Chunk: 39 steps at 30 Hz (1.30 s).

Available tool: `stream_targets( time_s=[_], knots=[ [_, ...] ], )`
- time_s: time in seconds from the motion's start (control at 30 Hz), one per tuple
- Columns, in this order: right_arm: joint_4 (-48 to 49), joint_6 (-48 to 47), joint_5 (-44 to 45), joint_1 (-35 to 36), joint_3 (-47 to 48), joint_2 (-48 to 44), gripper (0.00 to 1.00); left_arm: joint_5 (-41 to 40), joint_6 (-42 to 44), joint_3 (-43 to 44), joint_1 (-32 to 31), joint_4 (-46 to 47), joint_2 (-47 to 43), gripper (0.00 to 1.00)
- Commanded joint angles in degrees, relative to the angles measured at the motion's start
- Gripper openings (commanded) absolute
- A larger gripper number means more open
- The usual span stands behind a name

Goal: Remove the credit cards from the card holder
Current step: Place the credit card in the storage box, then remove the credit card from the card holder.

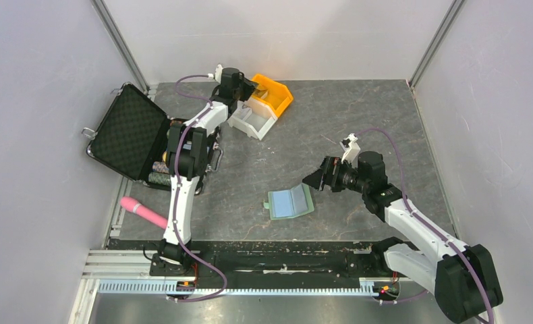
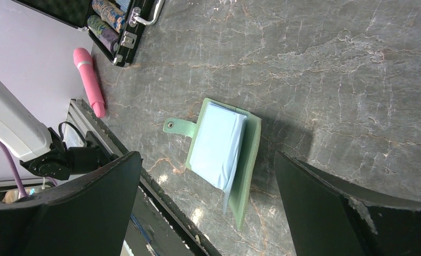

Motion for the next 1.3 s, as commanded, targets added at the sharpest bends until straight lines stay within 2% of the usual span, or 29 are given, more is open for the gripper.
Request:
stream_targets(
  time_s=[0.0, 0.3, 0.6, 0.73, 0.83, 0.93, 1.0, 1.13, 1.27],
  knots=[
    [0.8, -0.9, -1.1, -0.3, 2.5, -0.3, 0.98, -1.4, 3.2, 2.9, 0.4, 0.2, 0.3, 0.35],
    [-0.2, -1.7, -1.4, -0.4, 3.2, -0.7, 0.98, -1.5, 5.2, 4.4, 0.6, -1.3, -0.8, 0.41],
    [-7.3, -7.3, -1.6, -0.9, 7.1, 0.9, 0.98, -2.5, 9.5, 2.0, 0.6, -2.5, -9.8, 0.51],
    [-8.6, -8.0, -1.6, -0.9, 7.8, 0.5, 0.98, -1.0, 12.9, 0.4, 0.5, -8.6, -15.6, 0.52],
    [-8.8, -7.3, -2.1, -0.9, 7.7, -0.1, 0.98, 3.8, 15.0, -1.8, 0.4, -16.9, -20.6, 0.52],
    [-7.7, -5.4, -2.8, -0.8, 6.9, -1.2, 0.95, 11.2, 18.1, -7.7, 0.2, -22.6, -26.8, 0.53],
    [-6.2, -4.0, -3.3, -0.5, 6.1, -1.9, 0.90, 14.8, 20.2, -14.6, -0.4, -25.1, -32.2, 0.53],
    [-5.5, -2.9, -1.8, 1.5, 5.1, -3.0, 0.83, 15.7, 25.7, -31.6, -3.0, -25.6, -46.7, 0.55],
    [-5.1, -1.6, -0.4, 5.3, 4.5, -2.9, 0.78, 22.9, 26.1, -41.6, -3.7, -27.9, -56.7, 0.57]
  ],
)
